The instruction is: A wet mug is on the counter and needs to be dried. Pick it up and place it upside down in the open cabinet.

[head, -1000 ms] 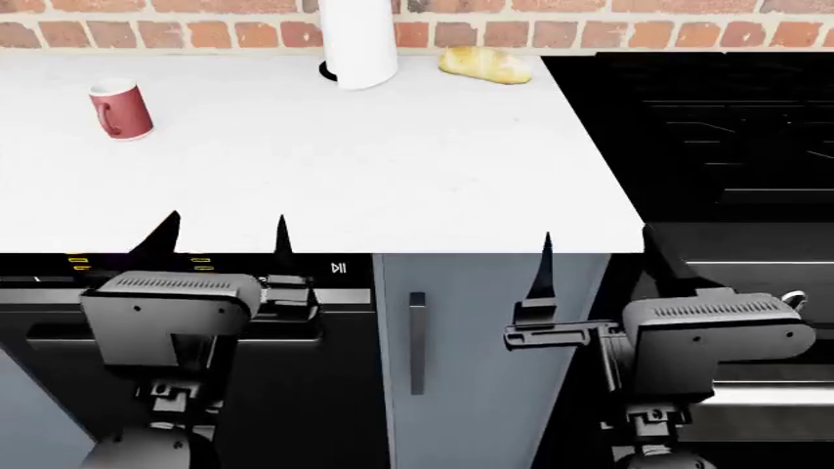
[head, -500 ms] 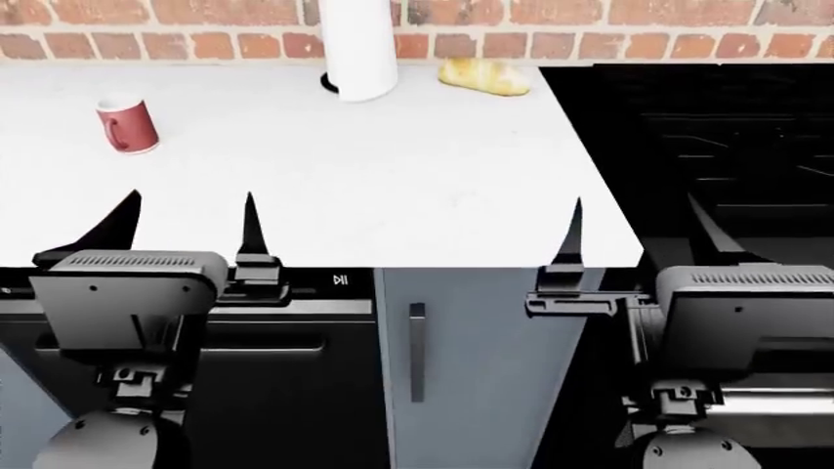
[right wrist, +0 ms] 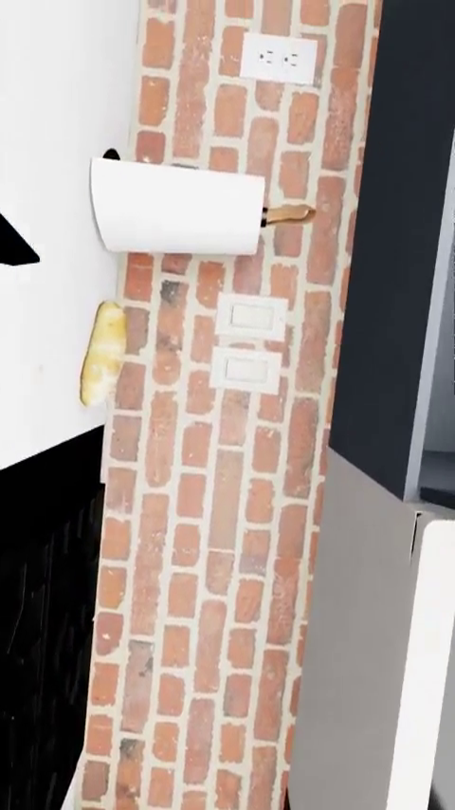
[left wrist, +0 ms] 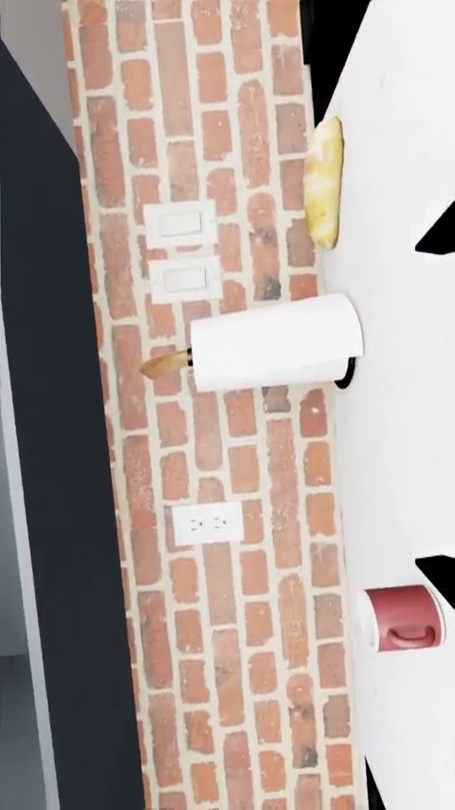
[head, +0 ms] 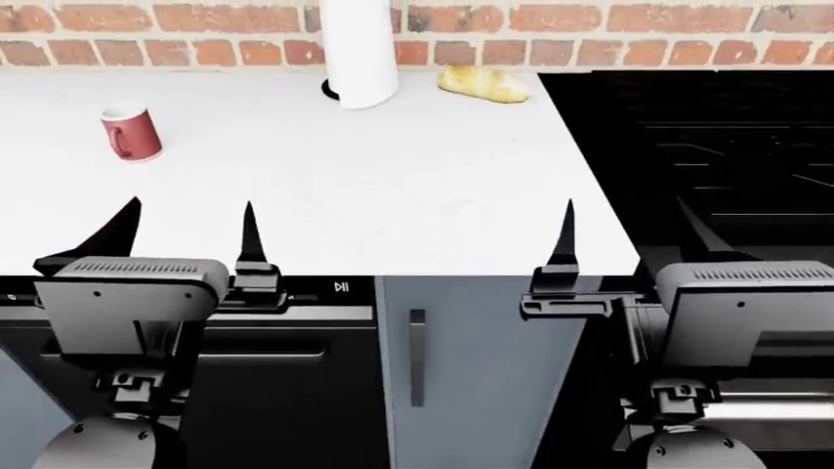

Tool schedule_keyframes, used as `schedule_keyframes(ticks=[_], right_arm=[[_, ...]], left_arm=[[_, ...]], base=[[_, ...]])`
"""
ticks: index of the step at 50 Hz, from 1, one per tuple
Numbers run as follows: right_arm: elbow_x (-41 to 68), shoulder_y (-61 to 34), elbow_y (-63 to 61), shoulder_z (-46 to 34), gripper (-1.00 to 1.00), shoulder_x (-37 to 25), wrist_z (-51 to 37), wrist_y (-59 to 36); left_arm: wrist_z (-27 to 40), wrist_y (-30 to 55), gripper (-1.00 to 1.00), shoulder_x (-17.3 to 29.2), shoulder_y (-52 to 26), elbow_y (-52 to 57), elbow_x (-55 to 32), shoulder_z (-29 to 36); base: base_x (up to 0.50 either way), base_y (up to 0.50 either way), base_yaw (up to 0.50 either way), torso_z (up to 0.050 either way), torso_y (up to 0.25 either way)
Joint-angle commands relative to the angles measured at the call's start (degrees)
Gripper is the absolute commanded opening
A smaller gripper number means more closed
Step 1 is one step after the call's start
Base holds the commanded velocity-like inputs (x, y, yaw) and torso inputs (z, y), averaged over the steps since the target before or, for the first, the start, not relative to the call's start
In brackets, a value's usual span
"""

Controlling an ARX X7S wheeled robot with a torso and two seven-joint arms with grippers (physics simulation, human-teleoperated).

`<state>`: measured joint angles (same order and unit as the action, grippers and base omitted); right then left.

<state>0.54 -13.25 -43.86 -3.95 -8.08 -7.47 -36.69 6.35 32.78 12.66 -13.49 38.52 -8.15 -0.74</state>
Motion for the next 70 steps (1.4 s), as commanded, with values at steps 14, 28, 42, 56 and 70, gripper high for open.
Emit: schedule_keyframes(ticks=[14, 28, 42, 56, 70], right_arm=[[1.87, 1.2, 1.09, 0.42, 1.0, -0.61, -1.11, 2.85], [2.11, 0.96, 0.85, -0.87, 1.0, -1.01, -1.76, 2.72], [2.49, 0.41, -0.23, -1.6, 1.0, -1.39, -2.48, 2.46], [3.16, 0.24, -0.03, -1.83, 1.0, -1.8, -3.0, 2.64], [3.81, -0.59, -0.32, -1.95, 1.0, -2.23, -3.5, 2.09]], left_arm=[[1.42, 0.33, 1.0, 1.09, 1.22, -0.48, 0.54, 0.32], [1.76, -0.26, 1.0, 1.74, 1.73, -0.99, 0.22, -0.25], [2.14, -0.5, 1.0, 2.37, 2.05, -1.13, -0.05, -0.61], [2.65, 0.24, 1.0, 3.04, 1.4, -0.97, -0.06, -0.42], [2.81, 1.15, 1.0, 3.43, 0.7, -0.74, -0.69, -0.3]], base=[[0.0, 0.25, 0.0, 0.0, 0.0], [0.04, 0.08, 0.0, 0.0, 0.0], [0.19, 0.1, 0.0, 0.0, 0.0], [0.23, 0.25, 0.0, 0.0, 0.0], [0.23, 0.27, 0.0, 0.0, 0.0]])
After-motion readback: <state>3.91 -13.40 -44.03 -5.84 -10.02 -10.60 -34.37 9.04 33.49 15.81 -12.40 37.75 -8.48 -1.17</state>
